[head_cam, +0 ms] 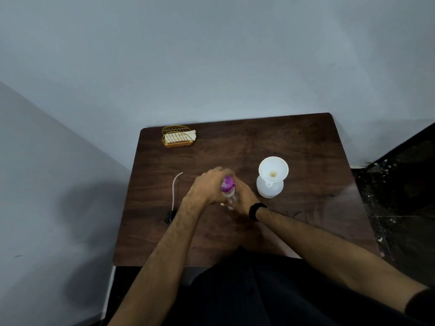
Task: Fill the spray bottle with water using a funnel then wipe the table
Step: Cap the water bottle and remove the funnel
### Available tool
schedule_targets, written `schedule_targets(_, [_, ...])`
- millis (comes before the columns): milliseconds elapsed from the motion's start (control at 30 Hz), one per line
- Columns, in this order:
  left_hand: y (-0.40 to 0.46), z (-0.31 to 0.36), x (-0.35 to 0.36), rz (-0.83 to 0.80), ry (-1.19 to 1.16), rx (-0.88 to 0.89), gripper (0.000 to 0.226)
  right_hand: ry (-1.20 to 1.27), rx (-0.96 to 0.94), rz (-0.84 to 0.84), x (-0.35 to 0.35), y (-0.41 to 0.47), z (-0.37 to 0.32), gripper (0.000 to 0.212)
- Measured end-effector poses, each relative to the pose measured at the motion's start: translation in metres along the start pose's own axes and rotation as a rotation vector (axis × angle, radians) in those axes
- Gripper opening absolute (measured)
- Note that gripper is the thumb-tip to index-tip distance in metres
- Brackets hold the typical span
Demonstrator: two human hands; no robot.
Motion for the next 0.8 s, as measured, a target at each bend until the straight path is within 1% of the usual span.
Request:
schedule_targets(33, [0.0, 0.0, 0.003, 0.046, -0.027, -0.055, 0.079, 0.001, -0.066, -0.05, 0.0, 0.001, 0.002, 0.06])
schedule_targets(67, [0.001, -0.001, 0.005, 0.104, -0.049, -0.111, 0.079, 0.009, -0.149, -0.091, 0.001, 0.003, 0.003, 0.061])
schedule_targets(100, [0.001, -0.001, 0.007, 0.154, -0.063, -0.149, 0.073, 0.038, -0.199, -0.118, 0.0, 0.001, 0.003, 0.063])
schedule_targets(133, [0.001, 0.001, 0.008, 0.178, -0.073, -0.161, 0.065, 0.064, -0.21, -0.152, -0.004, -0.005, 0.005, 0.065])
schedule_targets(167, [0.002, 0.002, 0.008, 0.171, -0.08, -0.146, 0.058, 0.092, -0.22, -0.142, -0.008, -0.009, 0.01, 0.068])
schedule_targets(233, [0.003, 0.004, 0.005, 0.093, -0.053, -0.066, 0.052, 0.113, -0.224, -0.107, -0.005, -0.008, 0.008, 0.07])
schedule_targets(367, [0.002, 0.003, -0.006, -0.062, -0.013, 0.098, 0.058, 0.031, -0.169, -0.143, -0.003, -0.005, 0.008, 0.072])
schedule_targets(500, [0.003, 0.001, -0.005, -0.132, 0.001, 0.164, 0.063, -0.077, -0.113, -0.102, 0.001, -0.004, 0.003, 0.066])
schedule_targets(600, [0.002, 0.004, 0.0, -0.068, -0.013, 0.141, 0.069, -0.012, -0.129, -0.11, 0.0, -0.009, 0.004, 0.066])
schedule_targets(667, [0.001, 0.003, 0.008, 0.035, -0.05, 0.048, 0.073, 0.07, -0.136, -0.101, -0.001, -0.012, 0.01, 0.064])
schedule_targets(734, [0.001, 0.0, 0.015, 0.104, -0.111, -0.022, 0.068, 0.094, -0.147, -0.082, -0.002, -0.014, 0.012, 0.06])
schedule_targets(800, [0.001, -0.004, 0.019, 0.105, -0.121, 0.017, 0.06, 0.097, -0.134, -0.076, -0.001, -0.017, 0.009, 0.063])
Point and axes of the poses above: each hand's wrist, its own y-axis towards the middle knuckle, its own x-axis out of the palm, z = x × y, the point moved 1 cm from there along y, towards the middle knuckle, and after that the axes turned 3 degrees about x, right-handed, at the moved point
